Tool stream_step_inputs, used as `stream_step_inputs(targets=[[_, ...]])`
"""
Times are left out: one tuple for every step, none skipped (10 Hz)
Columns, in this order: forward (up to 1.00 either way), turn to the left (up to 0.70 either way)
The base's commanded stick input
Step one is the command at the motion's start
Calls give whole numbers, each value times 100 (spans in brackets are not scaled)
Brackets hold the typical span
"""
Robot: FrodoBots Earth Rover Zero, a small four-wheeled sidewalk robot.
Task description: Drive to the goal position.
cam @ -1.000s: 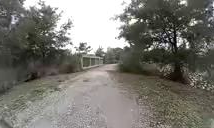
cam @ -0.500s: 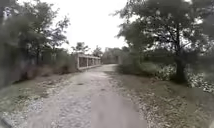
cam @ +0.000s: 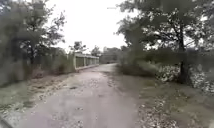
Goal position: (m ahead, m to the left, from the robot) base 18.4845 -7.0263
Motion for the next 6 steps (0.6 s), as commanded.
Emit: stream_step_inputs(targets=[[70, 0], [70, 0], [70, 0], [70, 0], [70, 0], [70, 5]])
